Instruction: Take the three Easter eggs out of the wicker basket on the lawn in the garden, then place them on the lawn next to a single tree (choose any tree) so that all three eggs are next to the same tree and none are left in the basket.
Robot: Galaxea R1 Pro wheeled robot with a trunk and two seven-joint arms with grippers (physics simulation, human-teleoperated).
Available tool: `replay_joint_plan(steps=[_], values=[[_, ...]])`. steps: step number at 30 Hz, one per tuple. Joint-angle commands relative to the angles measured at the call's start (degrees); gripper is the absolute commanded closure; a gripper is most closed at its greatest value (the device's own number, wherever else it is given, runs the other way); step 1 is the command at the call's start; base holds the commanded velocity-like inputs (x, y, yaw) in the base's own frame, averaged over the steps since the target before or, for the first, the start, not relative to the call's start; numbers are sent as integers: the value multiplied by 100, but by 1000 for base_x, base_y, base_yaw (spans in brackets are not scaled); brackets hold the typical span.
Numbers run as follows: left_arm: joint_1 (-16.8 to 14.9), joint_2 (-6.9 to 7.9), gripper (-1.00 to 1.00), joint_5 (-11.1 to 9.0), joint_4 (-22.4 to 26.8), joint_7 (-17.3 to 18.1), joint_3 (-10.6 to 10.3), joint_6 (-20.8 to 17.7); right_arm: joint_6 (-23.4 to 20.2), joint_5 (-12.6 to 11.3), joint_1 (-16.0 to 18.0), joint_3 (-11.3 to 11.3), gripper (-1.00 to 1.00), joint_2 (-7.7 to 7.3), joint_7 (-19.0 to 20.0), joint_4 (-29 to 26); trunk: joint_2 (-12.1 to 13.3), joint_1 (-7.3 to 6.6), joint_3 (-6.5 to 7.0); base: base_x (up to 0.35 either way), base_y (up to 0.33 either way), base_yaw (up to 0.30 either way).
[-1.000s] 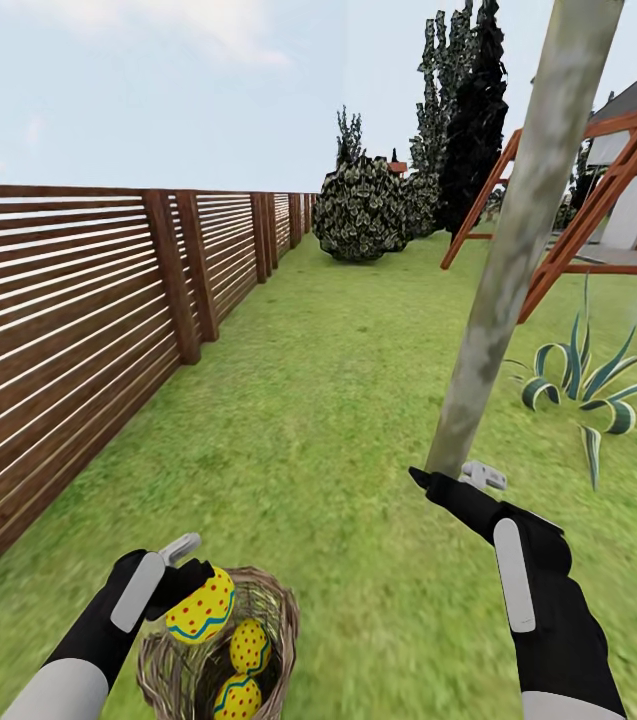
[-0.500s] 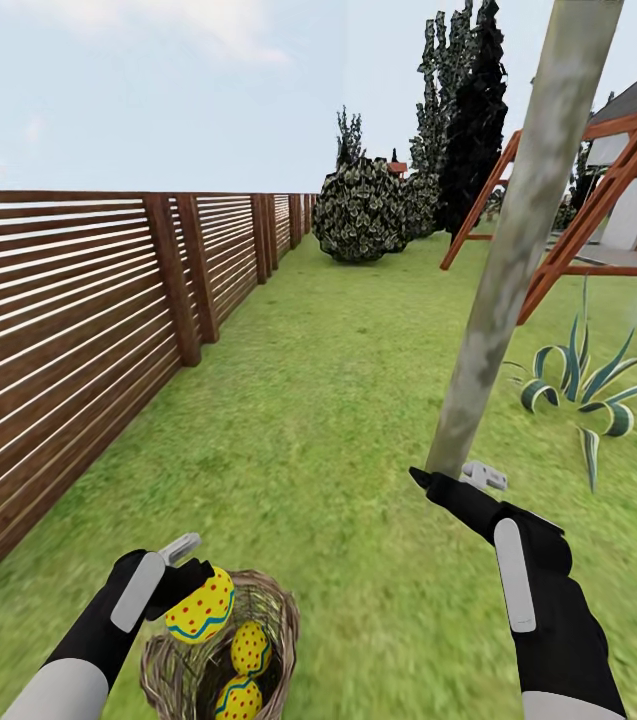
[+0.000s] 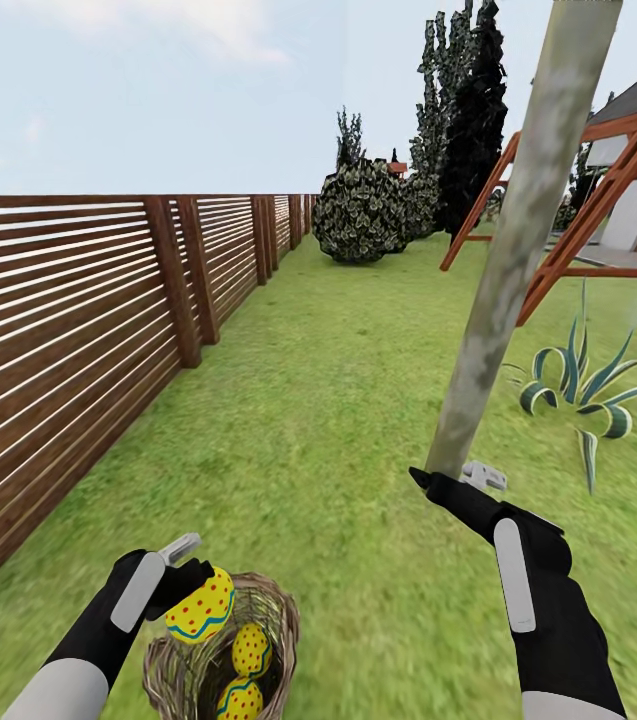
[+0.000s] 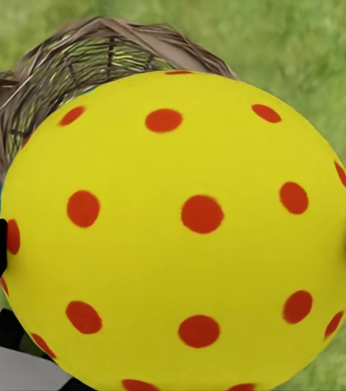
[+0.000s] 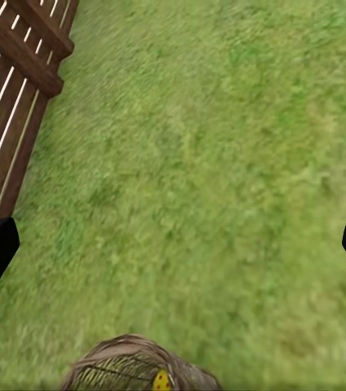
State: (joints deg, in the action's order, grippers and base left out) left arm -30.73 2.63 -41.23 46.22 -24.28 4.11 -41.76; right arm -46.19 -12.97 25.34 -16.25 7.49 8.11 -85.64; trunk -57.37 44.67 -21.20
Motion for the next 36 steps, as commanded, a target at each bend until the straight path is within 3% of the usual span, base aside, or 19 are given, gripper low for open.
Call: replay_joint_plan(steps=[1,22,36], values=[[-3,0,100,-56,7,-51,2,-16,-31,31,6,-18,-100,7,50,-5,37,-22,11,0,0,0],[-3,0,100,-61,80,-59,2,-16,-22,23,6,-45,-100,7,50,-15,879,-483,417,0,0,-67],[-3,0,100,-60,61,-59,2,-16,-30,22,6,-48,-100,7,50,-14,1440,-791,716,0,0,-262]])
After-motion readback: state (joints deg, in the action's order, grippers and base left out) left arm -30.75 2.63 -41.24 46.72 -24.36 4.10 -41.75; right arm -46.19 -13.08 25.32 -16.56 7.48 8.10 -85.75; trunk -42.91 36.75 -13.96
